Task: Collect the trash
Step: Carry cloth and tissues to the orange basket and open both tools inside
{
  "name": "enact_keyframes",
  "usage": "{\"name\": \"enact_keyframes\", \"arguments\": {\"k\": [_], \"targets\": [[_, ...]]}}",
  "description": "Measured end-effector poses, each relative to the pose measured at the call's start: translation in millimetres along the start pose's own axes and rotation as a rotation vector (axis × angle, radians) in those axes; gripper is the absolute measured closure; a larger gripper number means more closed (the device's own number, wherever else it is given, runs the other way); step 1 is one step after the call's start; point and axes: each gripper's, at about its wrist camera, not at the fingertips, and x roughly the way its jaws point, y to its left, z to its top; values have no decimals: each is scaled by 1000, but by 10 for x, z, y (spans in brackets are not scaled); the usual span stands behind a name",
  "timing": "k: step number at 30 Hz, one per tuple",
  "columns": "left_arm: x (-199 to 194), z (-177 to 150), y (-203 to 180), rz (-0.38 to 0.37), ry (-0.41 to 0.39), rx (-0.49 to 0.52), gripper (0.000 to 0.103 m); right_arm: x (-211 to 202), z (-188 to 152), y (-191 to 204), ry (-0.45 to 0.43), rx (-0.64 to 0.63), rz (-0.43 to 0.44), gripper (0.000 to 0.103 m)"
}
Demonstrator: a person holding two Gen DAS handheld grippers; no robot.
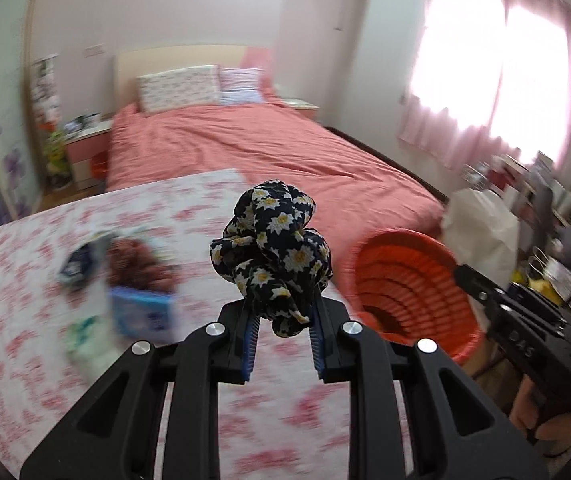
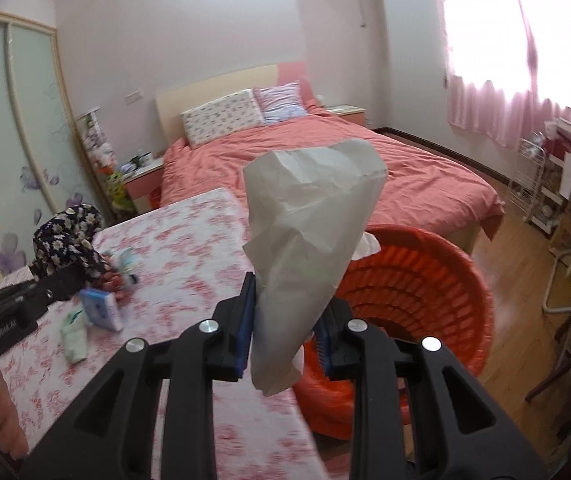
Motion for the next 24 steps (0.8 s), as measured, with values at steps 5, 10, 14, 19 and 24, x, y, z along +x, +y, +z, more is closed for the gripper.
{"name": "enact_keyframes", "arguments": {"k": [5, 10, 14, 19, 24], "targets": [[315, 39, -430, -96, 35, 64, 81, 37, 22, -403, -3, 64, -32, 76], [630, 53, -790, -158, 75, 120, 81, 148, 19, -798, 7, 117, -48, 76], [847, 58, -994, -181, 108, 147, 81, 286, 44, -992, 17, 129, -57, 75], [1079, 23, -1110, -179, 153, 158, 74, 485, 64, -1207, 30, 162, -55, 69], [1182, -33, -1096, -157, 185, 151, 49, 636, 24, -1302, 45, 182, -55, 53]]}}
